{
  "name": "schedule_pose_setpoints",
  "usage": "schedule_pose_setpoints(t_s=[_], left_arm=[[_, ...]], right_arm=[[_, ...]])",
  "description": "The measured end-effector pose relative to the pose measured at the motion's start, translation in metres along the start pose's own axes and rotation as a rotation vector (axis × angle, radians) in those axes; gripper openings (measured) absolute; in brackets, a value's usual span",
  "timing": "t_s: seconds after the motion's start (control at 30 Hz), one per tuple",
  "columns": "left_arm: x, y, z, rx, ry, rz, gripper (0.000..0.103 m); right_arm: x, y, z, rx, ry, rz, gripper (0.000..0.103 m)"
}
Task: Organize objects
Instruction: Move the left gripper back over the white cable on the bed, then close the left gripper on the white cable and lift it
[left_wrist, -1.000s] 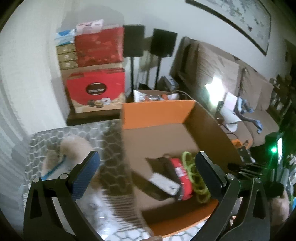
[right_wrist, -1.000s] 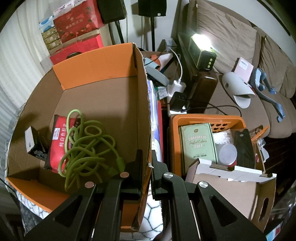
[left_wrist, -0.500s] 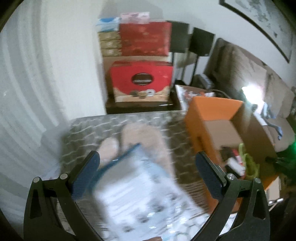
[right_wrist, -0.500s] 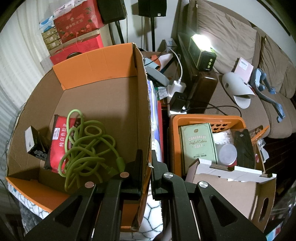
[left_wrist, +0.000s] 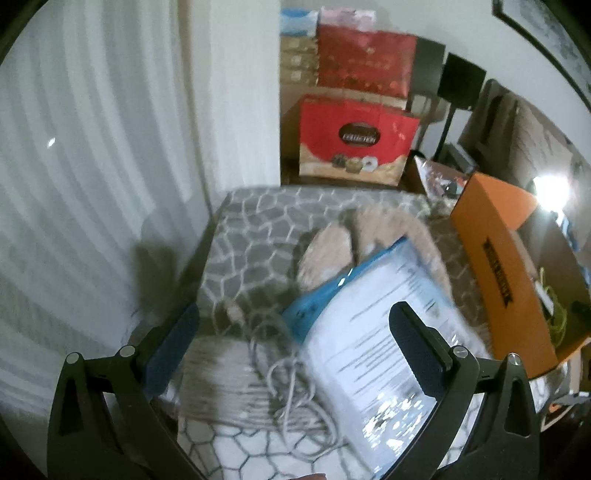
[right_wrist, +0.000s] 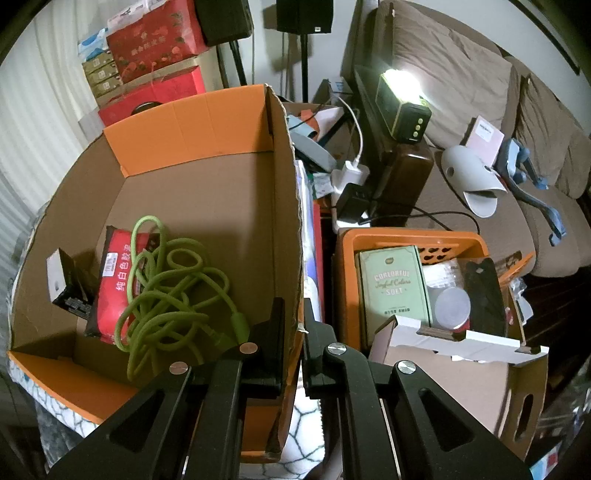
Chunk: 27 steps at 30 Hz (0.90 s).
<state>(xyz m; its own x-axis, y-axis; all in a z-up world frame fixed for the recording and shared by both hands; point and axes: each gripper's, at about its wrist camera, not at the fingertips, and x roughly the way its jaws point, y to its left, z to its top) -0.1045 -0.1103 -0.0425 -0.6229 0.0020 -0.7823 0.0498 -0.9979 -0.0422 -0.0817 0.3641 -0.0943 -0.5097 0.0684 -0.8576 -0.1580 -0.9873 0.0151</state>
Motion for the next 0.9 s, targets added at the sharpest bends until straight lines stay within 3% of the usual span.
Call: schedule_pose_setpoints(t_s=[0.33,0.5,0.6,0.83,0.9], left_arm=[[0.029,0.027,-0.039,-0.094,0.11,-0.062,0.103],[0.038,0.021,-0.043,-0.09,0.133,-0.067,0.096],[0.044,0.019,-0.047,-0.089,0.152,-0.073,0.086],[0.05,0.025,-0.052,-0.136,0.18,-0.126,0.045],[0.048,0.026,-0.052,-0.131,0.177,-0.117,0.038]], right_arm=[[0.002,-0.001,-0.002,-0.002,0.001,-0.004,0.007],[0.004,-0.002,-0.004,-0.001,0.003,-0.006,0.007],[0.004,-0.002,-0.005,-0.002,0.005,-0.008,0.007],[0.004,-0.001,-0.006,-0.003,0.007,-0.009,0.007],[0.004,-0.001,-0.006,-0.002,0.007,-0.009,0.007]])
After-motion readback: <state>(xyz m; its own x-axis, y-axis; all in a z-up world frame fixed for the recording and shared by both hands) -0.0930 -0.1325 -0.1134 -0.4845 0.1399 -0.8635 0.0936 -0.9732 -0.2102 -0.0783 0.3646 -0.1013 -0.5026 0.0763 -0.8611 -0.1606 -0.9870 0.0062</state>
